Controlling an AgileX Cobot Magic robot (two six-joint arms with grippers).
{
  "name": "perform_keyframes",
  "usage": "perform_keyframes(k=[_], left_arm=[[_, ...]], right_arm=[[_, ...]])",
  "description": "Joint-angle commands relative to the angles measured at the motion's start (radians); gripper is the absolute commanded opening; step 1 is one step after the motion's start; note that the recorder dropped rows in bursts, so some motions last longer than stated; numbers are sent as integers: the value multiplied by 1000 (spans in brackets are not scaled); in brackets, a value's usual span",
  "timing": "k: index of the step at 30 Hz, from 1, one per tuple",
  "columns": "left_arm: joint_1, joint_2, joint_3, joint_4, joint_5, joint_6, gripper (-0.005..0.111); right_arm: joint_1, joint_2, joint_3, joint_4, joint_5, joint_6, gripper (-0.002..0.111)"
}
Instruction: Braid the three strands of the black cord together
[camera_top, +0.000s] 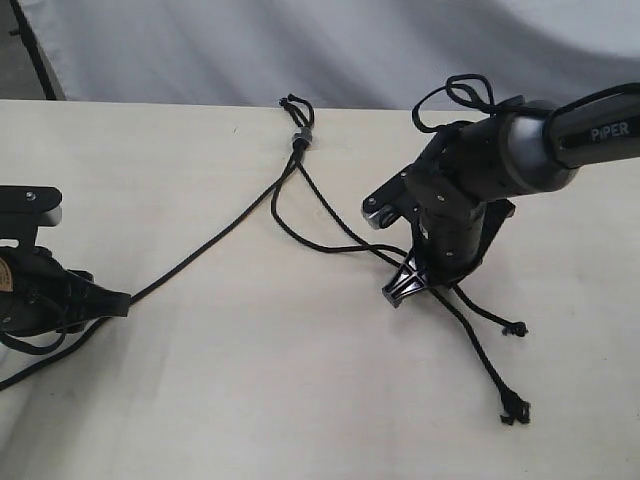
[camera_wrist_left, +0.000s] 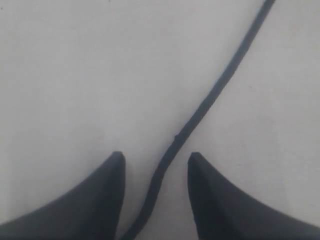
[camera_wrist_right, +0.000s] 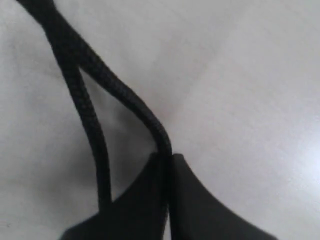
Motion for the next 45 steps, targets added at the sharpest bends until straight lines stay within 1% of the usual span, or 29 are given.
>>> perform_keyframes(k=[1, 7, 10, 14, 16, 19, 22, 26, 28, 30, 33, 37, 41, 45], left_arm=[[8, 0, 6, -6, -8, -6, 40], [8, 0, 6, -6, -10, -6, 40], [8, 0, 6, -4, -10, -6, 40], [8, 0, 6, -1, -10, -6, 40], [8, 0, 6, -1, -10, -6, 40], [8, 0, 6, -1, -10, -6, 40], [8, 0, 6, -1, -10, -6, 40], [8, 0, 6, -1, -10, -6, 40], [8, 0, 6, -1, -10, -6, 40], [8, 0, 6, -1, -10, -6, 40], [8, 0, 6, -1, -10, -6, 40], [8, 0, 6, -1, -10, -6, 40], [8, 0, 6, -1, -10, -6, 40], [8, 0, 6, -1, -10, -6, 40]], right_arm=[[21, 16, 1, 138, 45, -92, -1], [136, 16, 1, 245, 91, -161, -1], [224, 16, 1, 277, 106, -163, -1], [379, 6, 1, 284, 121, -165, -1], [448, -11, 1, 255, 123, -165, -1], [540, -66, 1, 150, 123, -141, -1], [577, -138, 1, -11, 141, -24, -1], [563, -245, 1, -208, 191, 117, -1], [532, -294, 1, -303, 219, 172, -1], [485, -332, 1, -349, 227, 216, -1], [390, -363, 1, -335, 219, 239, -1], [251, -361, 1, -265, 212, 239, -1], [148, -341, 1, -194, 184, 237, -1], [65, -302, 20, -183, 146, 237, -1]])
